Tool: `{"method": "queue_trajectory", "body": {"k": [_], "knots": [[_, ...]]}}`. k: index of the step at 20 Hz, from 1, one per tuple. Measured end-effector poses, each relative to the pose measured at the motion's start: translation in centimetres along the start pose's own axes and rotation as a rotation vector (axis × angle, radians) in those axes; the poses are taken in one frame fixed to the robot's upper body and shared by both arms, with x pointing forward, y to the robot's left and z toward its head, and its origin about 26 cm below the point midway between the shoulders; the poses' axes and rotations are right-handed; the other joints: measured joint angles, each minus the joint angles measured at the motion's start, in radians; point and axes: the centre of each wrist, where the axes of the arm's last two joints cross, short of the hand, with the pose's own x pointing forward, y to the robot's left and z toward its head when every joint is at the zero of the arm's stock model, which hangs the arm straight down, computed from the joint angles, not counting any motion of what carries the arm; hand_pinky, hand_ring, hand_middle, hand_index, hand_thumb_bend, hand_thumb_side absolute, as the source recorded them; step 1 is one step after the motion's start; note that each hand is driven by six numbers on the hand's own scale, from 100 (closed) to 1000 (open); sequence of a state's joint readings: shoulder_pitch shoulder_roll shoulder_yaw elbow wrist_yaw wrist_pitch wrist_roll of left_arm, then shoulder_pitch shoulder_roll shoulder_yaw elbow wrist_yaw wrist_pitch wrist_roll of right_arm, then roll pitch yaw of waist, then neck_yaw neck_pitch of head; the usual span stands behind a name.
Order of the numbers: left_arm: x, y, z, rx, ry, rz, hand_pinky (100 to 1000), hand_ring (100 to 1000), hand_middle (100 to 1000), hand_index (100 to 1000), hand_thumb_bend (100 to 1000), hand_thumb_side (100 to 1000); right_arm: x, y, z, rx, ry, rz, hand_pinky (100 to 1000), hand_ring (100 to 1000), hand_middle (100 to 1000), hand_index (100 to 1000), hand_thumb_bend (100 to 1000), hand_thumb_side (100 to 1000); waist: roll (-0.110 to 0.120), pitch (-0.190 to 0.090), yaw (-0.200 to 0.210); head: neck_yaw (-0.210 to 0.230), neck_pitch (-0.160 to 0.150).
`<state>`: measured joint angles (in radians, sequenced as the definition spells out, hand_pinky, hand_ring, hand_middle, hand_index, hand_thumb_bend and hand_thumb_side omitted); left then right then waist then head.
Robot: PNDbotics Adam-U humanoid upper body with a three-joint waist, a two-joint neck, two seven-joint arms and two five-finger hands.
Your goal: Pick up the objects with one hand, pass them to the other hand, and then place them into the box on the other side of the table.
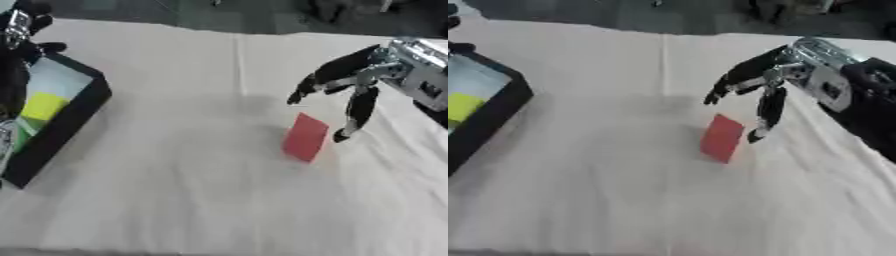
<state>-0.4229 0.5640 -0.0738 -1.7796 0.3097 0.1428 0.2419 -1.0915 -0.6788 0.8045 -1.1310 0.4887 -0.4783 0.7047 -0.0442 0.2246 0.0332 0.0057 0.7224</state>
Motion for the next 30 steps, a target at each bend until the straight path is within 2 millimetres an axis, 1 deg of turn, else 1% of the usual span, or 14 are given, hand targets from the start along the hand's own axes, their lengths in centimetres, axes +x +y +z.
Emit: {"method": "queue_trajectory", "body": {"k": [1, 2, 6, 18, 26, 30], "knots": [[0.0, 0.0, 0.0, 0.001, 0.0, 0.001, 753, 933, 844, 779, 100, 749, -0.1, 0.1, 0.0, 0.0, 0.002, -0.003, 915, 876, 840, 952, 513, 220, 0.0, 0.001, 0.0, 0.0, 0.0], [0.0, 0.0, 0.0, 0.003, 0.0, 0.001, 753, 933, 843, 779, 100, 749, -0.2, 0.2, -0.1, 0.0, 0.005, -0.004, 915, 876, 840, 951, 524, 220, 0.002, 0.002, 0.0, 0.0, -0.002], [0.1, 0.1, 0.0, 0.007, -0.001, 0.003, 753, 932, 843, 779, 100, 748, -0.4, 0.6, -0.4, -0.001, 0.008, -0.017, 913, 873, 837, 949, 506, 225, 0.006, 0.002, 0.001, -0.002, -0.005], [0.4, 0.0, -0.2, 0.007, -0.014, 0.007, 754, 929, 842, 778, 100, 745, -0.4, 1.1, -1.2, -0.01, -0.008, -0.045, 906, 863, 826, 936, 447, 237, 0.007, 0.004, 0.01, -0.003, -0.012], [0.4, -0.1, -0.2, 0.01, -0.014, 0.011, 753, 927, 839, 777, 100, 744, -0.7, 2.2, -1.4, -0.013, -0.012, -0.081, 902, 858, 819, 922, 420, 245, 0.012, 0.007, 0.017, -0.005, -0.013], [0.4, -0.1, -0.2, 0.013, -0.012, 0.014, 752, 925, 838, 776, 100, 744, -1.0, 2.8, -1.5, -0.012, -0.01, -0.096, 899, 852, 806, 894, 395, 246, 0.012, 0.01, 0.021, -0.009, -0.013]]}}
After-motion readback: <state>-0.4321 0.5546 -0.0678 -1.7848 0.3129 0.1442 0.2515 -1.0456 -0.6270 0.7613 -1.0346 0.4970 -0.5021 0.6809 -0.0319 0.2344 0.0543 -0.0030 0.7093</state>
